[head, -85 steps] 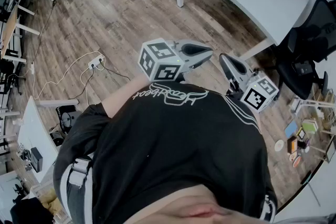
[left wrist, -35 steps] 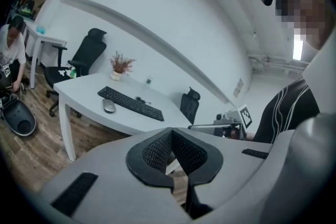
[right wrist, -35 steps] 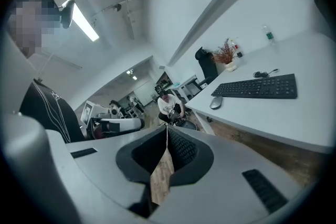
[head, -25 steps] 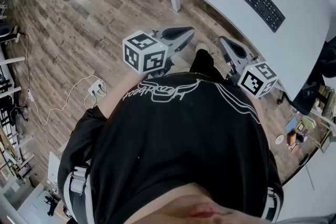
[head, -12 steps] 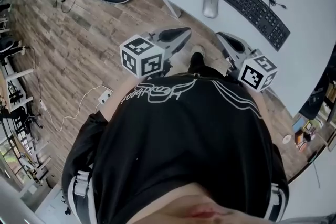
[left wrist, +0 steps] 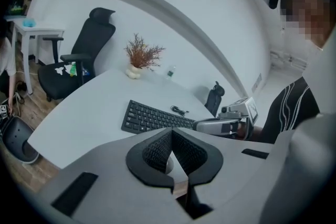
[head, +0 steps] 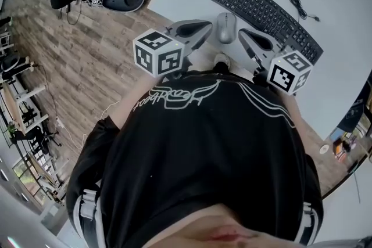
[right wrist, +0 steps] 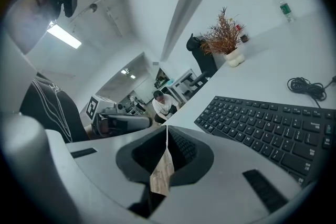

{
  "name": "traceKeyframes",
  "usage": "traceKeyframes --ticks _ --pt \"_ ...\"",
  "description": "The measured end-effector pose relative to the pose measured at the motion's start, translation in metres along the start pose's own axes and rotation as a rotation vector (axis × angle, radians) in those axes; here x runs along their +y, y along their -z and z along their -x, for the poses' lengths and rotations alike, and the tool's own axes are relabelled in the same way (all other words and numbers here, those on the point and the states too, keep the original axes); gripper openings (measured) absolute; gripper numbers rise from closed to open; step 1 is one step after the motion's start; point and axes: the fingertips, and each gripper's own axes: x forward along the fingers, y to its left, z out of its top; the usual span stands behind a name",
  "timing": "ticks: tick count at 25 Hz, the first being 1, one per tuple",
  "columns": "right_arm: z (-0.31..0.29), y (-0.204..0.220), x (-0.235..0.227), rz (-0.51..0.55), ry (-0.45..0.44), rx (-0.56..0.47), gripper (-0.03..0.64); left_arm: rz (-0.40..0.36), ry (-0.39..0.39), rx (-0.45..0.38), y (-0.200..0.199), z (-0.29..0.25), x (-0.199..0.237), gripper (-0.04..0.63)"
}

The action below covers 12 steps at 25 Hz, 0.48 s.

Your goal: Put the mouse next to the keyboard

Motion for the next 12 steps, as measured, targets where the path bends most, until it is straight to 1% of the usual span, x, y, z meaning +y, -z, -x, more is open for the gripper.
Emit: traceKeyframes --ticks 3,6,9,12 --pt "-0.001 -0.006 -0.002 0.000 0.018 -0.010 0.011 -0.005 0.008 0.016 -0.011 -0.003 0.010 0.006" --pt "-0.002 -0.005 -0.005 -0.008 0.075 -0.019 0.011 -0.016 0.025 0.045 -0.016 -0.006 0.024 0.006" --pt "-0.008 -0.001 -0.007 -0.041 0.139 -0.045 0.011 -0.035 0.082 0.085 -0.017 -0.009 0.033 0.006" --pt "-0.017 0.000 -0.005 -0.070 0.214 -0.091 0.011 -0.067 0.157 0.143 -0.014 -0.008 0.039 0.006"
